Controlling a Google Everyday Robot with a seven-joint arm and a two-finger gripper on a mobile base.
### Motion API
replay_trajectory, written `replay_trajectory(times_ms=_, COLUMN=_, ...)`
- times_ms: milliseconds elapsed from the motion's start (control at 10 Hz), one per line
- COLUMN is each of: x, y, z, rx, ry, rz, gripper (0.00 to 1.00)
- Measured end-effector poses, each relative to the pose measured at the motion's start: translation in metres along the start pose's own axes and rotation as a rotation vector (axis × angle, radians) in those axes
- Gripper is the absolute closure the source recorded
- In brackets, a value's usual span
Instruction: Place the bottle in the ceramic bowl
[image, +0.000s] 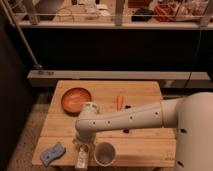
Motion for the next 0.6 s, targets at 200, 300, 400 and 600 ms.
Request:
replay_trajectory(times_ms=200, x=-0.0012, y=-0.0006, z=0.0028, rx=-0.001, ry=-0.009, rz=0.004, gripper=0.47)
replay_trajectory(times_ms=300, x=-0.0014, y=-0.0004, z=0.0041, rx=-0.002, ry=-0.013, rz=0.006, gripper=0.55)
replay_trajectory(times_ms=400, x=-0.0019, y=-0.0010, z=0.0058, rx=-0.003, ry=-0.019, rz=0.009, gripper=0.67)
replay_trajectory(times_ms=600, x=-0.0046, y=0.0008, z=0.0060, rx=-0.004, ry=-0.018, rz=0.011, gripper=0.87)
